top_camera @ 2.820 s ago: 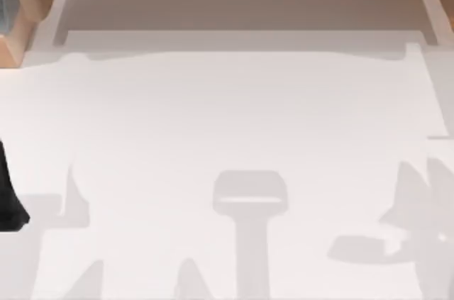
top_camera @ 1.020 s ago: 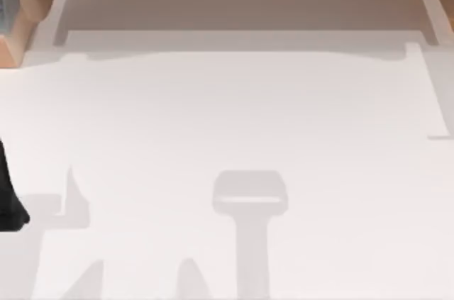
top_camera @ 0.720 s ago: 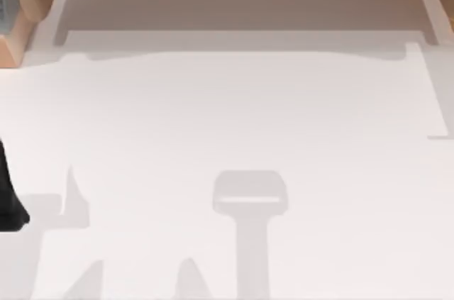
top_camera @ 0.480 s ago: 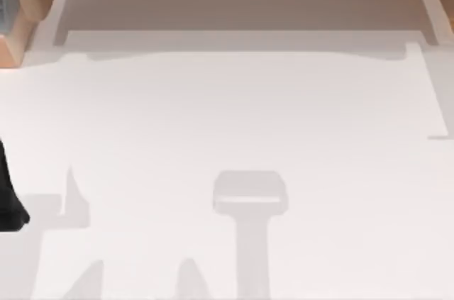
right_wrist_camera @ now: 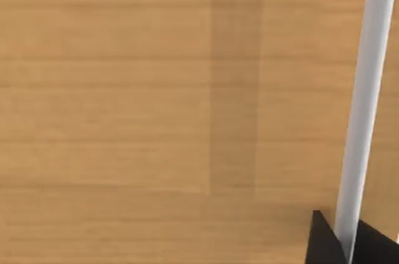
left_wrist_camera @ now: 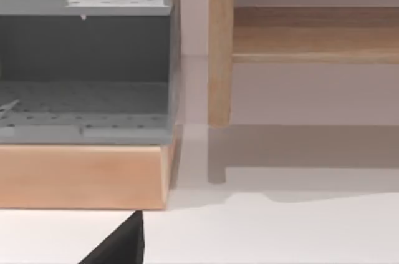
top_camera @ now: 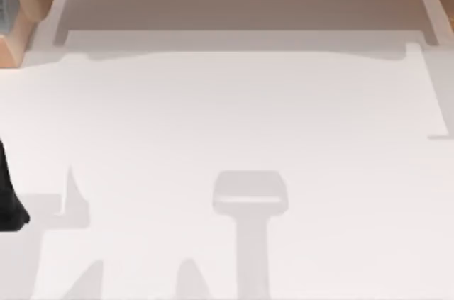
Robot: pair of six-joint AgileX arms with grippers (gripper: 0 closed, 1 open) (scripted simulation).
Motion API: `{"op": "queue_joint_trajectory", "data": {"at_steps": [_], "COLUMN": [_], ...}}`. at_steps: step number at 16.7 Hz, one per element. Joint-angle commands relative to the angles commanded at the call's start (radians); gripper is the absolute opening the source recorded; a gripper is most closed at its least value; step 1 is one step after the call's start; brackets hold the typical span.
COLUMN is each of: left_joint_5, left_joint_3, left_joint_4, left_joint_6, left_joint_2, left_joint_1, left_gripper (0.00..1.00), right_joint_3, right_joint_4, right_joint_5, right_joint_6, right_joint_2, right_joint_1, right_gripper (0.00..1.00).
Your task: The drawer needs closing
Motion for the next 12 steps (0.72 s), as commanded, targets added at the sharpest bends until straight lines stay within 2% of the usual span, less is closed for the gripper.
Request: {"op": "queue_joint_trajectory", "data": {"at_steps": [5,12], "left_joint_5": [0.0,0.0], "left_joint_3": [0.0,0.0], "left_joint_4": [0.0,0.0], "left_joint_6": [0.0,0.0], "left_joint_2": [0.0,0.0], "left_joint_1": [0.0,0.0], "left_gripper": [1.0,1.0], "right_joint_3": [0.002,0.129], "right_joint_4": [-0.005,-0.089], "right_joint_5": [0.003,0.073], "right_joint_6": [0.002,0.001], "right_joint_2": [0.004,0.054], "right_joint_1": [0.001,0.07], "right_gripper": [0.0,0.0]}}
